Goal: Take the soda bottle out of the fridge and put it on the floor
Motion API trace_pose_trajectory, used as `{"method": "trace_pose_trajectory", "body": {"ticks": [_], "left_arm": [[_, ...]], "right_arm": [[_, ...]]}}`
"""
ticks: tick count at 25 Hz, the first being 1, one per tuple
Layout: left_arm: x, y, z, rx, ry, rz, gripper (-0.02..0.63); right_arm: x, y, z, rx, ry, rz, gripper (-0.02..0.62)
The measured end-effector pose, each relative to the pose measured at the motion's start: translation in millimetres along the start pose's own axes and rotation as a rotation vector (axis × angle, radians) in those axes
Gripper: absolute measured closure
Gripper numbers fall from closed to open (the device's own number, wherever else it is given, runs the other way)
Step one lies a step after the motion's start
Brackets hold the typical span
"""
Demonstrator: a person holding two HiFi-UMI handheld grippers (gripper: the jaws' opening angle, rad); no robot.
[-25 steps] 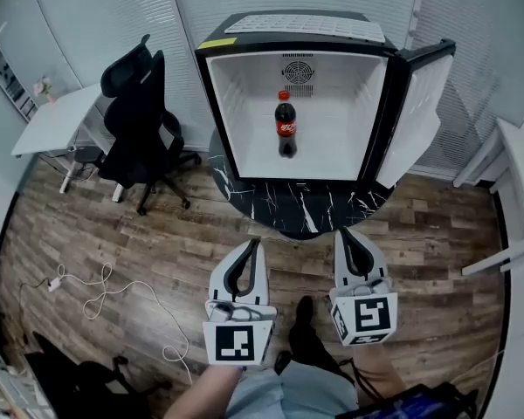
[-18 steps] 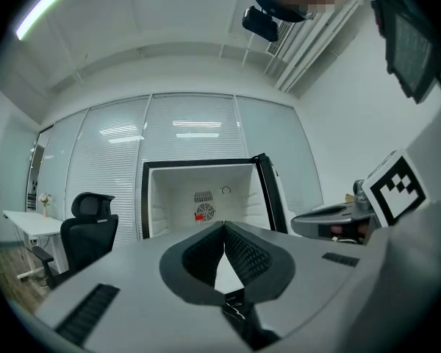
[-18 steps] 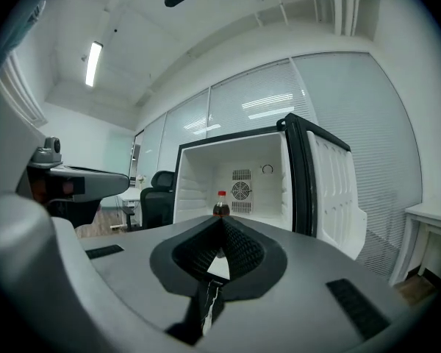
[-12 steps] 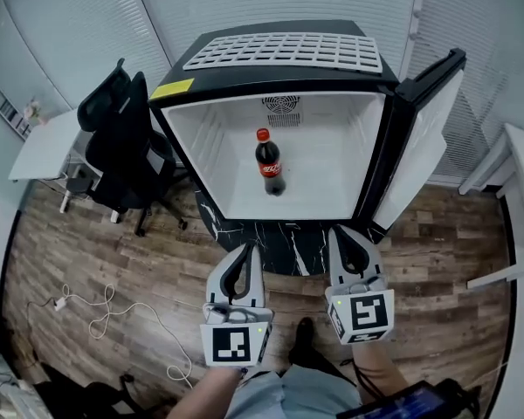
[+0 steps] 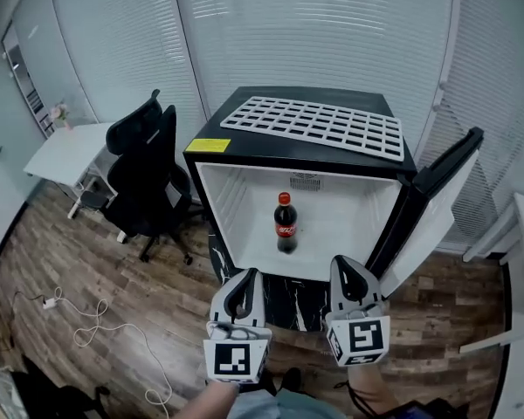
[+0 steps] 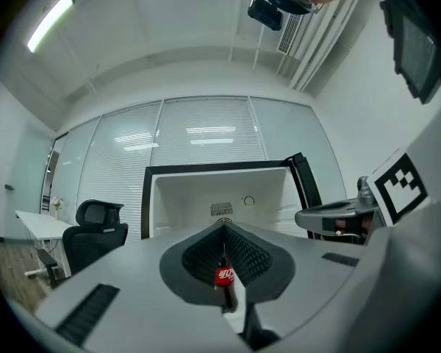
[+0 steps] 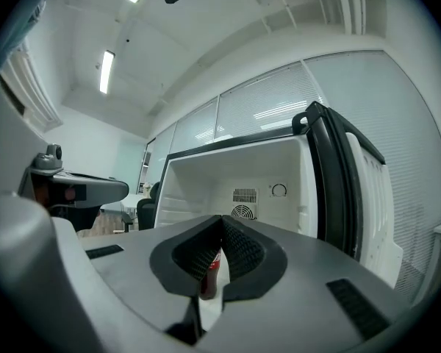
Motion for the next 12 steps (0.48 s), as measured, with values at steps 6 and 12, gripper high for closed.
{"method": "trace_pose_trajectory", "body": {"ticks": [6, 12], "left_arm": [[-15.1, 4.5, -11.5, 0.027, 0.029, -0.009, 0.59], [-36.9, 1.5, -27.5, 0.012, 0.038, -0.005, 0.589]], "right_arm": [[-6.9, 7.4, -27.9, 0.027, 0.041, 0.016, 0.581], [-17.4, 10.6, -59.6, 0.031, 0.066, 0.031, 0.581]]}}
Point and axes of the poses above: the fingertips, and each gripper's own axes: z backward along the fingers, x to its right, y out of its top, the point moved 9 cm from there along z, backward along the fingers, and after that the axes turned 4 degrees about x, right-handed, at the moved point
